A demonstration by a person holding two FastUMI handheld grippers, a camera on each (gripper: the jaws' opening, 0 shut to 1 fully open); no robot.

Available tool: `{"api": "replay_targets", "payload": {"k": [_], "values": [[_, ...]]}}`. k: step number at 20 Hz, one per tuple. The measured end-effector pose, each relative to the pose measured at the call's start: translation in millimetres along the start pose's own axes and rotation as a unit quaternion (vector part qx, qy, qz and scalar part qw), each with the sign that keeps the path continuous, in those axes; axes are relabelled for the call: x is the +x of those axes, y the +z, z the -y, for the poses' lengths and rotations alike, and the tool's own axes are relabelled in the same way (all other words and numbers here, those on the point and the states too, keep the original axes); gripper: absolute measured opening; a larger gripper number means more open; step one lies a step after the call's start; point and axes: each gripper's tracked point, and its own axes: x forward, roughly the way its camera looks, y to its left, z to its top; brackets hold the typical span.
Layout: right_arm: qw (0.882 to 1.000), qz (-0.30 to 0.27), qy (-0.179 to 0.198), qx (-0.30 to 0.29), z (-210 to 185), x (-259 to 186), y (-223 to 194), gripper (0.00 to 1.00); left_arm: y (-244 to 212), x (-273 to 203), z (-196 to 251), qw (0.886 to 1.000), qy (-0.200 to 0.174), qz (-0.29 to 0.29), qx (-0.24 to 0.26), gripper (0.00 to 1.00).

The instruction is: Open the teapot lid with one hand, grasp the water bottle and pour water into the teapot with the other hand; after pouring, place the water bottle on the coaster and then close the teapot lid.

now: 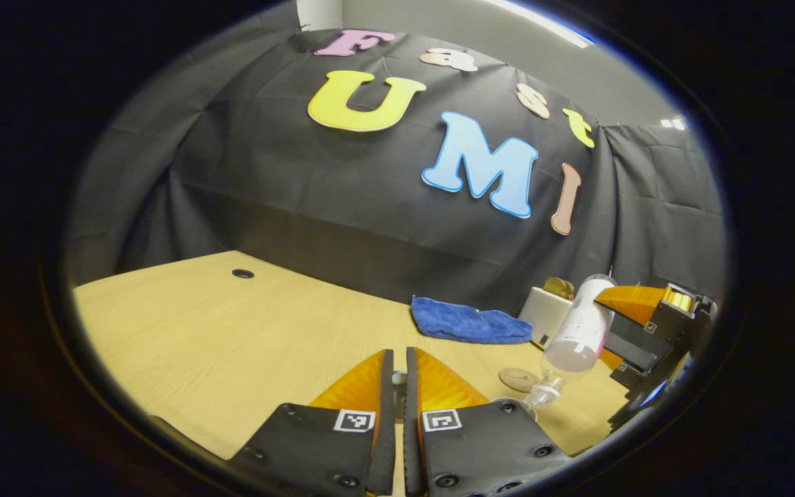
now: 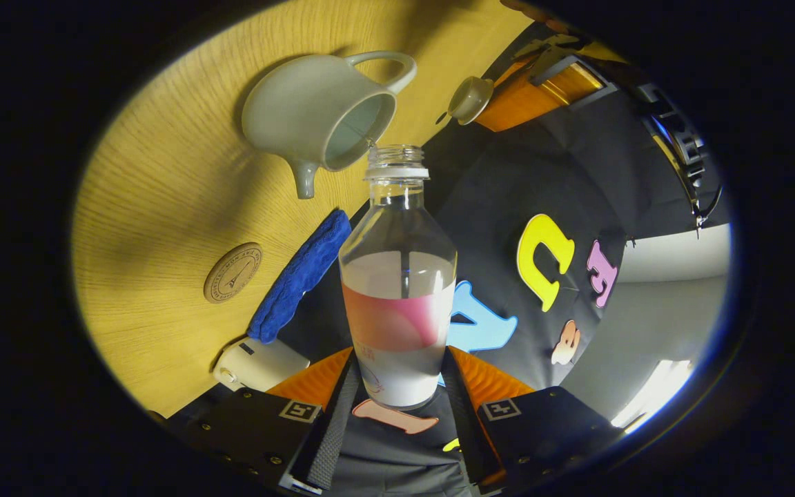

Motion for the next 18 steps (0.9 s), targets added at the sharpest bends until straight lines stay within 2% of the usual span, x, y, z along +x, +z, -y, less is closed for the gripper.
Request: {"api": "replay_targets", "payload": {"k": [4,6,9,12,15,16,18], "values": [[0.997,-0.002,0.035,0.066,-17,-1,0,0.70,3,-2,-4,1.000,0.003,0.005,-0.008,0.12],[0.989,-0.010,0.068,0.127,-34,-1,-1,0.70,4,-3,-7,1.000,0.004,0.004,-0.013,0.11],[0.976,-0.013,0.095,0.195,-42,-3,5,0.70,5,-2,-7,1.000,0.003,0.004,-0.014,0.12],[0.946,-0.021,0.144,0.289,-69,-9,12,0.70,3,-1,-7,1.000,0.003,0.001,-0.013,0.12],[0.920,-0.032,0.158,0.356,-71,-10,14,0.70,2,0,-7,1.000,0.003,0.000,-0.013,0.12],[0.909,-0.036,0.163,0.382,-74,-10,14,0.70,1,1,-7,1.000,0.003,-0.002,-0.012,0.12],[0.879,-0.044,0.182,0.438,-85,-11,14,0.70,-1,2,-6,1.000,0.002,-0.006,-0.012,0.12]]}}
